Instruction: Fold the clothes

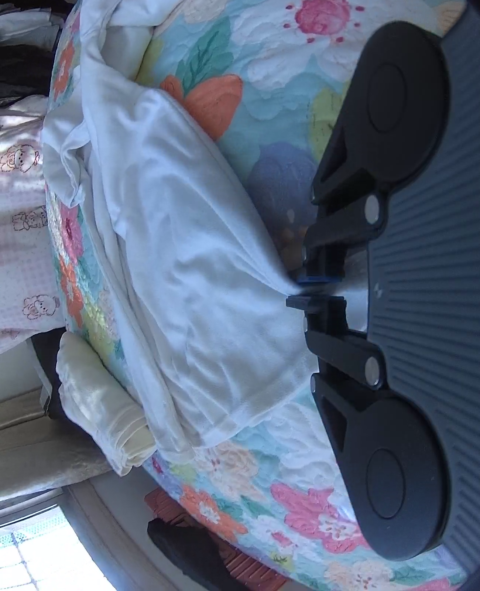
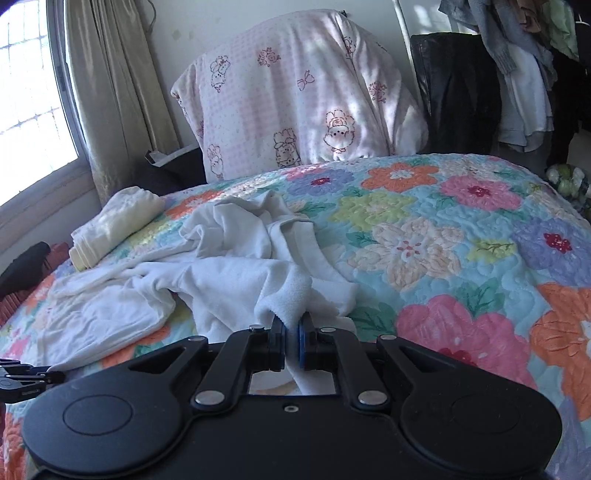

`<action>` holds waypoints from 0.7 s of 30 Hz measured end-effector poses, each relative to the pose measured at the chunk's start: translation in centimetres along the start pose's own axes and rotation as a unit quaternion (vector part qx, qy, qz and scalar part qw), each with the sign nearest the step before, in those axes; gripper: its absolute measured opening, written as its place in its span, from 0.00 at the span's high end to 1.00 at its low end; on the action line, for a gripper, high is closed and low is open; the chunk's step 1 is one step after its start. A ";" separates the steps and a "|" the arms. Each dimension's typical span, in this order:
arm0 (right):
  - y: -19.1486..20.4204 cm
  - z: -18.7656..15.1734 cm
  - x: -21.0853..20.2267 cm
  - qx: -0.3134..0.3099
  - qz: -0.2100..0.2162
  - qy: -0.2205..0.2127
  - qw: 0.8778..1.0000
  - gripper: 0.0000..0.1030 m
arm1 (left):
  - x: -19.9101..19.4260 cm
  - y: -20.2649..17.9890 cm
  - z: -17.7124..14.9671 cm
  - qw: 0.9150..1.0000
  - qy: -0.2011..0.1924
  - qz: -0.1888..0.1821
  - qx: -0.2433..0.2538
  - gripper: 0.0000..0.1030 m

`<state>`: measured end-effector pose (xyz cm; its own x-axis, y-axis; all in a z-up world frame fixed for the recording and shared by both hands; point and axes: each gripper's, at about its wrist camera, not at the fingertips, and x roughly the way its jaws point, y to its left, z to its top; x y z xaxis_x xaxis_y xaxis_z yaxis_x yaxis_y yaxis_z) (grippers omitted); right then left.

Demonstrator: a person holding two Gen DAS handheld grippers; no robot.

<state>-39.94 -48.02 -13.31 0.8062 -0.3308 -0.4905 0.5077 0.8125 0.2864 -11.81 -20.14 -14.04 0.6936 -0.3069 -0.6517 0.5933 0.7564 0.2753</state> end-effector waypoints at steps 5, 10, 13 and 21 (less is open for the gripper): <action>0.3 -0.3 -0.1 -0.004 0.020 0.008 1.000 0.92 | -5.1 7.2 1.3 0.984 -0.094 0.078 -0.126 0.96; 2.3 -0.5 -1.5 -0.047 0.102 0.023 0.993 0.92 | -12.3 13.8 -0.8 0.941 -0.185 0.155 -0.236 0.95; 4.5 -1.2 -1.9 -0.085 0.161 0.055 0.982 0.92 | -13.0 14.7 -3.0 0.931 -0.173 0.191 -0.260 0.96; 9.0 -5.3 0.8 -0.217 0.145 0.182 0.948 0.92 | -7.2 16.7 -5.4 0.943 0.030 0.163 -0.290 0.89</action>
<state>-36.31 -38.40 -15.52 0.6940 0.0610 -0.7174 0.0432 0.9911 0.1261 -9.10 -2.17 -8.58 0.7657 0.0169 -0.6429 0.0172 0.9988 0.0468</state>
